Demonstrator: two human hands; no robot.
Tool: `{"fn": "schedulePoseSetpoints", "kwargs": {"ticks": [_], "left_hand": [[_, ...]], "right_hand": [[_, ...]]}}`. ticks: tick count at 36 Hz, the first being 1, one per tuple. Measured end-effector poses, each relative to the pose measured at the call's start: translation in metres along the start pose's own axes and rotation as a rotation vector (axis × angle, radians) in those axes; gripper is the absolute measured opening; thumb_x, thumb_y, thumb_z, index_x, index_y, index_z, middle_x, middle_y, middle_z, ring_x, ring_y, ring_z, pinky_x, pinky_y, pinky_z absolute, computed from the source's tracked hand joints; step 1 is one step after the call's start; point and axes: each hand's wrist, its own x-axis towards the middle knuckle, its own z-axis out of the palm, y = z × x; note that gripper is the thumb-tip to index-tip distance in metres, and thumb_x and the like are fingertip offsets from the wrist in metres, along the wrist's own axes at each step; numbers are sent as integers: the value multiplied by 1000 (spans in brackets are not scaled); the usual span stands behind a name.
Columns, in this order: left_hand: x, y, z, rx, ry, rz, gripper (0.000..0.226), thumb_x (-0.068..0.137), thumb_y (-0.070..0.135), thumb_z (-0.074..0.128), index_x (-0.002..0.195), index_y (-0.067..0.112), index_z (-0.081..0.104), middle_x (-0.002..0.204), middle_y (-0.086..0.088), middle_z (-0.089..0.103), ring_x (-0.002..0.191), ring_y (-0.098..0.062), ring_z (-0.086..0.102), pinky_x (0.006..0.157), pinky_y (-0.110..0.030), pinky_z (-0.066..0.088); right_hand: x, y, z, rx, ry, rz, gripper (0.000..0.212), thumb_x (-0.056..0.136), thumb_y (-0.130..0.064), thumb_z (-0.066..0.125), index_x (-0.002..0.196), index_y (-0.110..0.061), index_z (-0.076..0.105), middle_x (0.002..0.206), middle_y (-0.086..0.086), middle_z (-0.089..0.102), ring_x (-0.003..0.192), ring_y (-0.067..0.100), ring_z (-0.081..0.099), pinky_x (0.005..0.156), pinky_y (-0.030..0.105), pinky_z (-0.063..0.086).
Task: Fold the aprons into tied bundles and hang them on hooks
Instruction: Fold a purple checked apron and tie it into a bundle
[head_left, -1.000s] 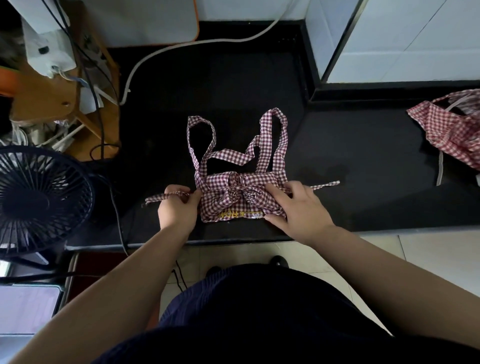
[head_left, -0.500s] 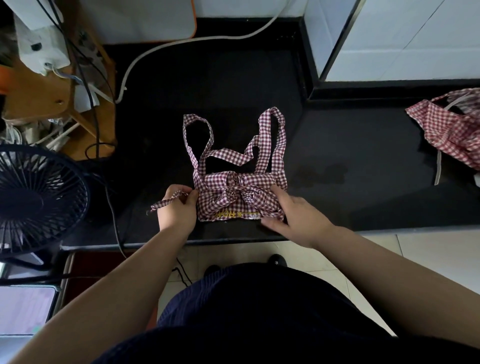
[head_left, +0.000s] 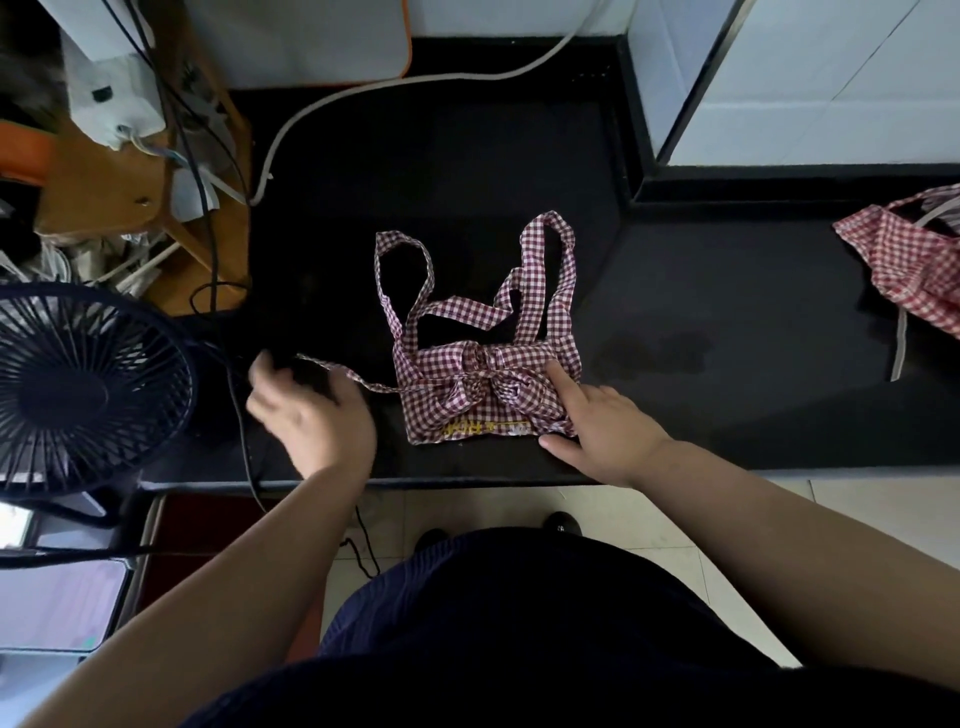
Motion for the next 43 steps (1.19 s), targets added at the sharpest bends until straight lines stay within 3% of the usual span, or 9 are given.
{"fn": "schedulePoseSetpoints", "kwargs": {"ticks": [3, 5, 9, 18, 23, 26, 30, 35, 43], "left_hand": [[-11, 4, 5, 154, -332, 807, 45, 90, 22, 55, 132, 7, 51, 128, -21, 50, 115, -31, 47, 96, -39, 40], [-17, 1, 7, 300, -648, 1053, 51, 92, 35, 46, 138, 13, 47, 137, -14, 50, 125, -30, 48, 100, -46, 41], [-24, -21, 2, 442, -924, 893, 89, 88, 63, 34, 151, 17, -9, 160, 2, -1, 148, -11, -6, 121, -32, 3], [-9, -22, -1, 660, -1036, 757, 102, 75, 74, 51, 142, 40, -17, 149, 25, -29, 139, -9, -34, 114, -33, -4], [-5, -13, 3, 642, -972, 753, 96, 79, 62, 63, 150, 35, 5, 153, 22, -8, 148, -24, -1, 118, -41, 16], [-4, -16, 7, 507, -839, 793, 79, 78, 51, 70, 145, 22, 40, 152, 3, 36, 135, -38, 35, 106, -51, 37], [4, -8, 14, 402, -771, 752, 66, 75, 35, 72, 136, 20, 53, 140, 0, 52, 120, -37, 48, 99, -46, 42], [18, 22, 15, 173, -800, 387, 19, 75, 42, 77, 86, 31, 66, 85, 6, 68, 85, -11, 63, 65, -20, 46], [3, 49, 26, -22, -779, -193, 33, 78, 39, 75, 104, 22, 62, 94, 10, 65, 90, -10, 64, 71, -22, 49]], "right_hand": [[1, 1, 0, -20, 30, -13, 83, 94, -53, 42, 151, -20, -9, 138, 9, 45, 124, 27, 43, 105, 36, 32], [0, 1, 0, -31, 38, -23, 87, 94, -54, 42, 151, -18, -12, 139, 8, 44, 124, 27, 43, 104, 35, 32], [-3, 6, -2, -33, 58, -66, 95, 90, -56, 49, 149, -22, -18, 137, 8, 44, 122, 26, 43, 102, 35, 34], [10, 23, -4, -143, -26, -160, 74, 94, -55, 41, 150, -37, -4, 138, 7, 41, 125, 26, 39, 106, 34, 31], [17, 19, 2, -76, 63, -170, 63, 99, -39, 41, 152, -28, 9, 130, 9, 51, 120, 28, 45, 103, 34, 33], [17, 13, 4, 233, 160, -151, 55, 97, -28, 49, 148, -19, 30, 128, 10, 57, 116, 28, 51, 96, 30, 37], [21, 4, -14, 645, 158, 3, 40, 95, -26, 55, 135, -20, 51, 121, 1, 62, 111, 18, 56, 89, 23, 41], [25, -2, -42, 1008, 135, 109, 5, 91, -28, 60, 89, -30, 64, 88, -12, 67, 82, 5, 62, 78, 24, 47], [20, -6, -47, 1189, 52, 180, 32, 72, -34, 77, 100, -24, 66, 103, -6, 70, 94, 9, 65, 79, 21, 49]]}}
